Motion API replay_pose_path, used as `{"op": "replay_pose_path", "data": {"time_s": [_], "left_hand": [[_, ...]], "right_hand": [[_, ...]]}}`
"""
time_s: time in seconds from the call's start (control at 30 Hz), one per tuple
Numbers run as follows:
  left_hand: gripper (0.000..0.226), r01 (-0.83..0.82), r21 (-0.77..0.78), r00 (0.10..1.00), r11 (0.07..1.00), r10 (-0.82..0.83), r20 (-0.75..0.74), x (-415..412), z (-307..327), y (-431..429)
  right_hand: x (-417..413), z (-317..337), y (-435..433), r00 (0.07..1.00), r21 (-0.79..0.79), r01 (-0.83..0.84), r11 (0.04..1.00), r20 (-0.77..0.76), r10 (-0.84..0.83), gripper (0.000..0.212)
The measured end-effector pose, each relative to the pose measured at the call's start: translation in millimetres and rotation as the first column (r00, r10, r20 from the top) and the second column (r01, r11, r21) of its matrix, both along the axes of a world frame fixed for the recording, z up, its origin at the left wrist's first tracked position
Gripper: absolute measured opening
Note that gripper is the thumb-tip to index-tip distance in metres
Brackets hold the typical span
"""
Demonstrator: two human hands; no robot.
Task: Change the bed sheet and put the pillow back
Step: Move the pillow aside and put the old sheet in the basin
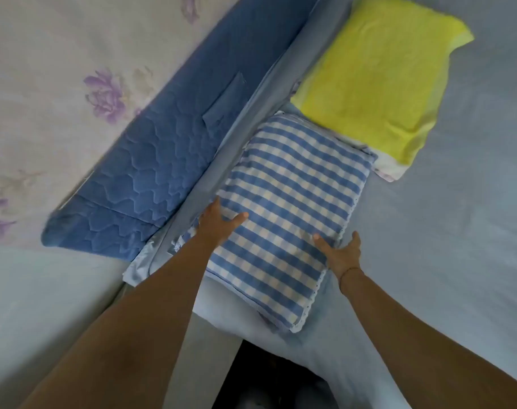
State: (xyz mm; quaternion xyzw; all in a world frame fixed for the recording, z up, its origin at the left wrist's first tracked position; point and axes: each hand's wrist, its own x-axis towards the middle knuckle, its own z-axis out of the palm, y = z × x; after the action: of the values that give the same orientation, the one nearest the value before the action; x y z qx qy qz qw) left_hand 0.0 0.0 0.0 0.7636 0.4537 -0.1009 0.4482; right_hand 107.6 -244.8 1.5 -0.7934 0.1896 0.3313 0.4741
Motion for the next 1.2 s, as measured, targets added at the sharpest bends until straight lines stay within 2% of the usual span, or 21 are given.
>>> {"op": "replay_pose_path", "data": {"time_s": [0.1,0.27,0.4,0.47,0.6,0.73,0.87,0.93,1.0,1.03,1.1,1.2], "left_hand": [[0.129,-0.027,-0.060,1.000,0.998,0.028,0.004,4,-12,7],[0.116,-0.023,-0.057,0.997,0.998,0.019,-0.073,18,-15,7],[0.128,-0.057,-0.131,0.997,0.990,0.049,-0.066,33,-22,17],[0.131,-0.084,-0.178,0.996,0.980,0.078,-0.042,40,-24,22],[0.129,-0.092,-0.229,0.995,0.969,0.095,0.001,47,-25,26],[0.114,-0.111,-0.247,0.989,0.963,0.132,0.070,52,-17,17],[0.122,-0.126,-0.245,0.974,0.961,0.167,0.154,51,2,3],[0.106,-0.144,-0.277,0.958,0.950,0.205,0.202,49,12,-6],[0.070,-0.147,-0.311,0.939,0.939,0.231,0.255,47,21,-19],[0.060,-0.143,-0.323,0.932,0.935,0.237,0.273,47,26,-25],[0.052,-0.125,-0.331,0.926,0.935,0.229,0.299,49,41,-40],[0.052,-0.079,-0.321,0.927,0.944,0.188,0.326,60,69,-64]], "right_hand": [[1,-19,4,0.999,0.021,0.037,0.999,-0.019,-0.037,0.112],[2,-47,14,0.996,0.112,0.089,0.990,-0.010,-0.089,0.108],[10,-57,19,0.996,0.111,0.072,0.991,0.049,-0.078,0.103],[16,-63,21,0.994,0.136,0.062,0.989,0.077,-0.073,0.108],[24,-72,25,0.991,0.251,0.105,0.962,0.051,-0.121,0.093],[29,-59,22,0.997,0.356,0.077,0.931,0.000,-0.083,0.105],[37,-43,17,0.995,0.397,0.070,0.915,0.032,-0.090,0.083],[41,-33,10,0.996,0.412,0.040,0.910,0.061,-0.072,0.090],[45,-18,2,0.993,0.423,0.007,0.906,0.105,-0.057,0.089],[47,-12,-4,0.991,0.433,-0.005,0.901,0.124,-0.054,0.088],[49,3,-17,0.986,0.442,-0.018,0.897,0.156,-0.057,0.084],[51,24,-43,0.979,0.456,-0.001,0.890,0.182,-0.092,0.071]]}}
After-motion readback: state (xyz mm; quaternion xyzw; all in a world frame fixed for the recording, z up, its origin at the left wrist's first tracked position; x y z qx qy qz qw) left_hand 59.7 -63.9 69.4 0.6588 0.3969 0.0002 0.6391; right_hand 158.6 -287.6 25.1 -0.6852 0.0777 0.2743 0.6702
